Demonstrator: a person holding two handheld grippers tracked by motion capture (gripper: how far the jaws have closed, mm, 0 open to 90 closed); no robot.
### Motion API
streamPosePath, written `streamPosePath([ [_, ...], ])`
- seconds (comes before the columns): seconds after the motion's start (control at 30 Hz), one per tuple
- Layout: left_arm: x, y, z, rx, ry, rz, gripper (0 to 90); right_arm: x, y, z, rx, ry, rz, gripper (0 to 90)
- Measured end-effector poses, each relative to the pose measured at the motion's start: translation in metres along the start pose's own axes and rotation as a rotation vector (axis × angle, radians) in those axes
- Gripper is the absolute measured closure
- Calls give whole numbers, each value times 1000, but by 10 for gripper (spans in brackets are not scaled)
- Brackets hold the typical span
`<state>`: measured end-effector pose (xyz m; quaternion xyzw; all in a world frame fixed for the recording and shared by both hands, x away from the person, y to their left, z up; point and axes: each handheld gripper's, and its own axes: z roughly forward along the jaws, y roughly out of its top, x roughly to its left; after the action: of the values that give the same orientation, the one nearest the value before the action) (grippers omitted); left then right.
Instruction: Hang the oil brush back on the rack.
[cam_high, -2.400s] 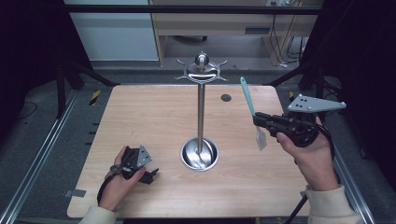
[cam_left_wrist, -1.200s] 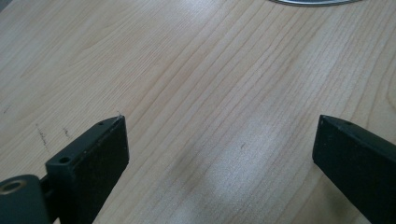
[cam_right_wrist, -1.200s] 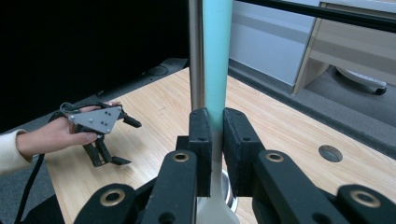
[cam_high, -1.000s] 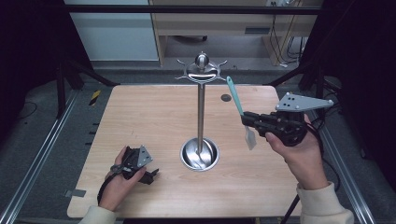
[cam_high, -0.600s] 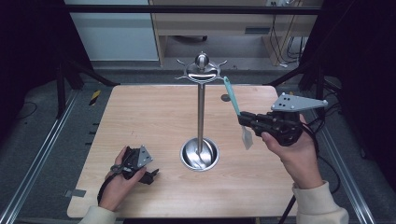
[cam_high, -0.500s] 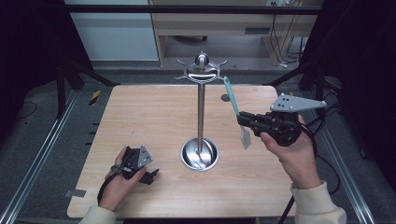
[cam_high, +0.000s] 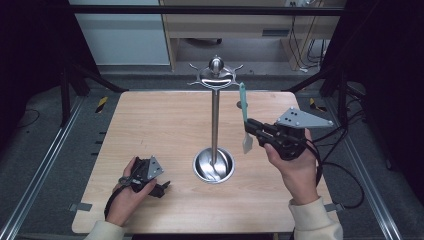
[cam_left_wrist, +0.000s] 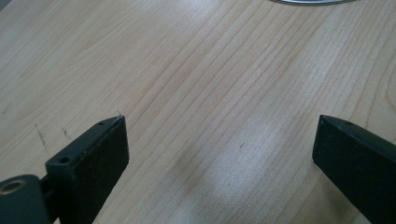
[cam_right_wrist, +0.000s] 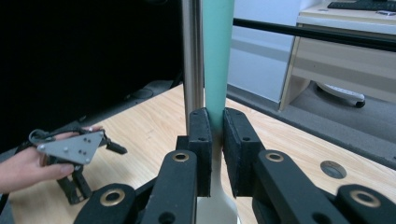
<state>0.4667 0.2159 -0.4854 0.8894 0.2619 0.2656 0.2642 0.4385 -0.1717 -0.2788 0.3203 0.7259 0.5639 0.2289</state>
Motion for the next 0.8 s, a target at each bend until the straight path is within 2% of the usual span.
streamPosePath([
  [0.13, 0, 0, 0, 0, -1, 1, 33, 1, -3, 5, -22, -1, 12, 823],
  [0.2, 0, 0, 0, 0, -2, 1, 33, 1, -5, 9, -39, 4, 33, 823],
  [0.53, 0, 0, 0, -1, -2, 0, 33, 0, -7, 14, -54, 14, 39, 823],
  [0.8, -1, 0, 1, -3, -2, -2, 33, 0, -6, 14, -51, 19, 22, 821],
])
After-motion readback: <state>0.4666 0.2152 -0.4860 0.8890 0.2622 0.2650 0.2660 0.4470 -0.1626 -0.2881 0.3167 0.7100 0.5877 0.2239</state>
